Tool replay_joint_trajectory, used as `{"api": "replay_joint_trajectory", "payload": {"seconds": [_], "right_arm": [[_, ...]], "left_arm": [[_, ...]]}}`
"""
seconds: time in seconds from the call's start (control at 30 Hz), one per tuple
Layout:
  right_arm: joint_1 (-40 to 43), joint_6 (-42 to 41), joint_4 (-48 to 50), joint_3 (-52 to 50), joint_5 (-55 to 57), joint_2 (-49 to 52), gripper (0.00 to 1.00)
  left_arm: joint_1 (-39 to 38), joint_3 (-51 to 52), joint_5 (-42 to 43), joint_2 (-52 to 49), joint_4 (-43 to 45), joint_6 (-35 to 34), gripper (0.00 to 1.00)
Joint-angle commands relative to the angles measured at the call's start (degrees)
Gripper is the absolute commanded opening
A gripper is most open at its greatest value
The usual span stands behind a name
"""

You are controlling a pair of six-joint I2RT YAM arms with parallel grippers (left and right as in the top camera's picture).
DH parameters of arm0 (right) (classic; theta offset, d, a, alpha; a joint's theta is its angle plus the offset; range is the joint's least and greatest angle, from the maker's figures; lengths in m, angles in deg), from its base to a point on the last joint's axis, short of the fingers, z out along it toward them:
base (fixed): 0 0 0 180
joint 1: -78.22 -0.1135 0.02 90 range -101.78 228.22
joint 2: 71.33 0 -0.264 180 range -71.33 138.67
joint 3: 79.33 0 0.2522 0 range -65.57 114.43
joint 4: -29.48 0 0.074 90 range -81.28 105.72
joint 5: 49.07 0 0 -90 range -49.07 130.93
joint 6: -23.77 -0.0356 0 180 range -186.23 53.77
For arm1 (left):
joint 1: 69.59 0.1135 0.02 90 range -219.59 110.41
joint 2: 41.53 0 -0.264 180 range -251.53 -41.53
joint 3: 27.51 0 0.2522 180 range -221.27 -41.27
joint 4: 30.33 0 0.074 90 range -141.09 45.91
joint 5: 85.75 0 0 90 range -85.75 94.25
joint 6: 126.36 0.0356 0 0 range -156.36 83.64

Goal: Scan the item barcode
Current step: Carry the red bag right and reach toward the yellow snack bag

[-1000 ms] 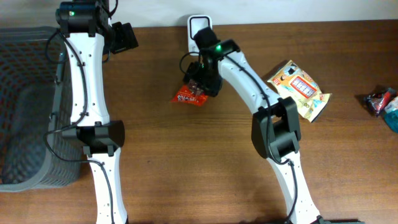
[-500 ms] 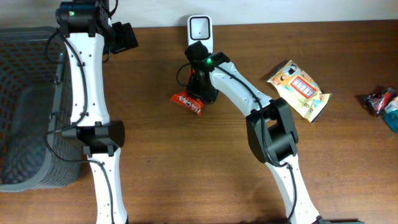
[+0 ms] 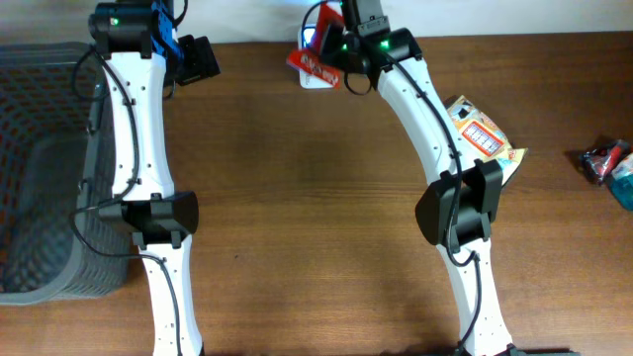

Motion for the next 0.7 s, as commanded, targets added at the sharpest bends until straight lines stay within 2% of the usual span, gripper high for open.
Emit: {"api": "replay_joint_trajectory", "payload": {"seconds": [0.0, 0.23, 0.37, 0.5, 0.67], "right_arm": [[-0.7, -8.7, 4.5, 0.7, 0.2, 1.7, 0.04], [-1.9, -9.8, 4.4, 0.7, 0.2, 2.9, 0.04], [2.1, -9.8, 1.1, 2.4, 0.2, -0.5, 0.04], [15.3, -9.8, -9.4, 4.1, 0.4, -8.3, 0.04], [39.5, -9.0, -30.2, 3.8, 0.7, -9.9, 0.04]], "left_arm": [[0.0, 0.3, 0.4, 0.0, -0.1, 0.5, 0.99], [0.0, 0.3, 0.4, 0.0, -0.1, 0.5, 0.99], [0.0, 0.3, 0.4, 0.0, -0.1, 0.5, 0.99], [0.0, 0.3, 0.4, 0.0, -0.1, 0.5, 0.99], [0.0, 0.3, 0.4, 0.0, -0.1, 0.5, 0.99]]}}
